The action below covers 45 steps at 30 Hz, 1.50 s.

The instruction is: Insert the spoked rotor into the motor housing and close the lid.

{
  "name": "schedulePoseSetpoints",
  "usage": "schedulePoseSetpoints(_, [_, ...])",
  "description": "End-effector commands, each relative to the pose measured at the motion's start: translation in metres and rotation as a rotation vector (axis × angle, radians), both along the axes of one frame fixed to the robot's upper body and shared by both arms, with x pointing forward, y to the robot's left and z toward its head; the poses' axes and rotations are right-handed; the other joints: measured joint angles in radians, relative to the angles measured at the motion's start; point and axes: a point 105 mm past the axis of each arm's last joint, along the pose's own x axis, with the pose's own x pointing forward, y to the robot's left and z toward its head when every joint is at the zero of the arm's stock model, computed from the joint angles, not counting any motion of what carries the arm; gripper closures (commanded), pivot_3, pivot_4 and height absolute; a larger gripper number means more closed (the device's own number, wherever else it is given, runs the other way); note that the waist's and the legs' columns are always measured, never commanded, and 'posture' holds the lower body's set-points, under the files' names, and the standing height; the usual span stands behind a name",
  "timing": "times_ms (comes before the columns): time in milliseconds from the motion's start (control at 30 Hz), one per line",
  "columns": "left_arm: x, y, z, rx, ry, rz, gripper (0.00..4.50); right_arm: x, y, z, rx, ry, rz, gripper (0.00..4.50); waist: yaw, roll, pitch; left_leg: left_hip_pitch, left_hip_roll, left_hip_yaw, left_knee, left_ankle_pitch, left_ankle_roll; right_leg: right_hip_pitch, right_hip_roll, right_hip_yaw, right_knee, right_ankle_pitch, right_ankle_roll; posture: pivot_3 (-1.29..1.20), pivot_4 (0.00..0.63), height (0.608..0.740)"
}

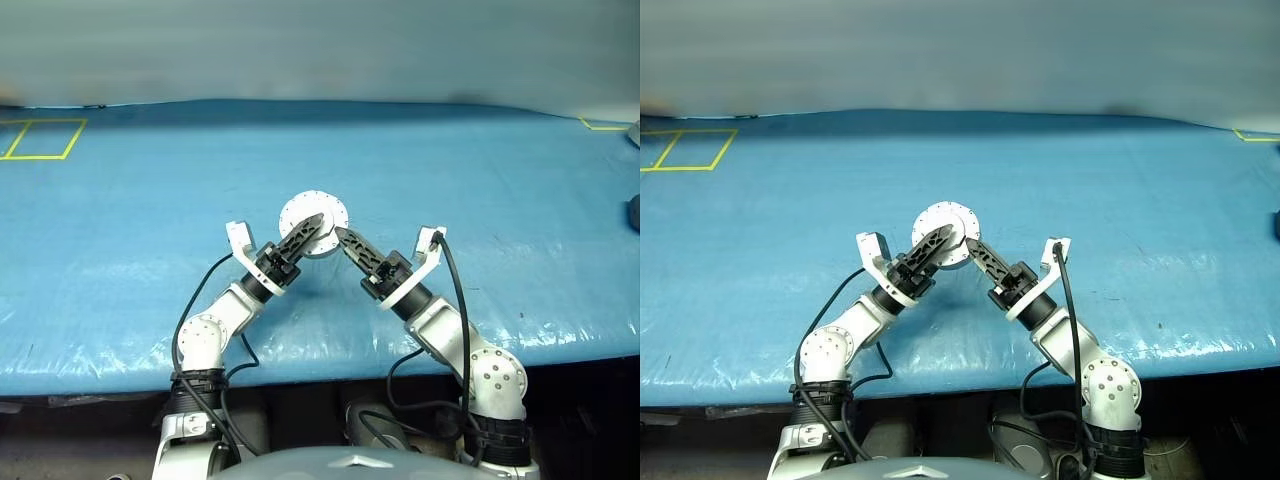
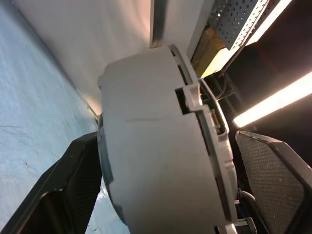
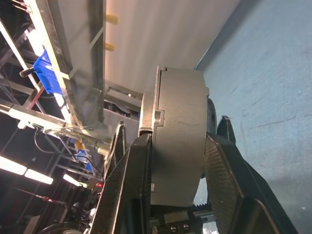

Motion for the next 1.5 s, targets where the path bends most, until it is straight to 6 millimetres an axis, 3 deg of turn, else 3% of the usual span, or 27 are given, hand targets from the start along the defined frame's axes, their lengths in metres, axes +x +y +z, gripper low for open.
schedulePoseSetpoints(33, [0.001,-0.001,0.003,-0.027,0.018,-0.009,0.05,-0.004,0.0,0.026,0.043,-0.101,0.0,3.3,0.0,0.0,0.0,0.0,0.0,0.0,0.0,0.0,0.0,0.0,0.0,0.0,0.0,0.0,0.0,0.0,0.15,0.74])
schedulePoseSetpoints(167, [0.003,0.002,0.001,-0.015,0.033,0.012,0.22,-0.002,-0.001,0.024,0.034,-0.094,-0.005,3.3,0.001,0.0,0.0,0.0,0.0,0.0,0.0,0.0,0.0,0.0,0.0,0.0,0.0,0.0,0.0,0.0,0.15,0.74])
schedulePoseSetpoints(233, [0.004,0.004,0.005,-0.032,0.018,0.022,0.58,-0.002,-0.001,0.024,0.032,-0.092,-0.007,3.3,0.001,0.0,0.0,0.0,0.0,0.0,0.0,0.0,0.0,0.0,0.0,0.0,0.0,0.0,0.0,0.0,0.15,0.74])
schedulePoseSetpoints(367, [0.003,0.0,0.008,-0.014,0.005,0.011,1.87,0.0,0.0,0.022,0.027,-0.085,-0.008,3.3,0.001,0.0,0.0,0.0,0.0,0.0,0.0,0.0,0.0,0.0,0.0,0.0,0.0,0.0,0.0,0.0,0.15,0.74])
schedulePoseSetpoints(633, [0.001,-0.008,0.013,0.002,-0.012,-0.019,1.9,0.0,0.003,0.018,0.022,-0.072,-0.007,3.3,0.001,0.0,0.0,0.0,0.0,0.0,0.0,0.0,0.0,0.0,0.0,0.0,0.0,0.0,0.0,0.0,0.15,0.74])
schedulePoseSetpoints(1000, [0.01,-0.014,0.012,0.071,-0.008,-0.001,1.9,0.008,0.001,0.005,-0.176,-0.108,-0.13,3.3,0.003,0.0,0.0,0.0,0.0,0.0,0.0,0.0,0.0,0.0,0.0,0.0,0.0,0.0,0.0,0.0,0.15,0.74])
schedulePoseSetpoints(1200, [0.019,-0.01,0.013,0.075,-0.005,0.042,1.9,0.009,0.003,-0.002,-0.167,-0.056,-0.111,1.32,0.004,0.0,0.0,0.0,-0.001,0.0,0.001,0.0,-0.001,0.001,-0.001,0.0,0.0,0.001,0.001,0.0,0.15,0.74])
schedulePoseSetpoints(1500, [0.028,0.004,0.018,0.086,-0.04,0.126,2.12,0.01,0.003,-0.001,-0.144,-0.051,-0.11,1.28,0.002,0.0,0.0,0.0,-0.001,0.0,0.001,0.0,0.0,0.001,-0.001,0.0,-0.001,0.001,0.001,0.0,0.15,0.74])
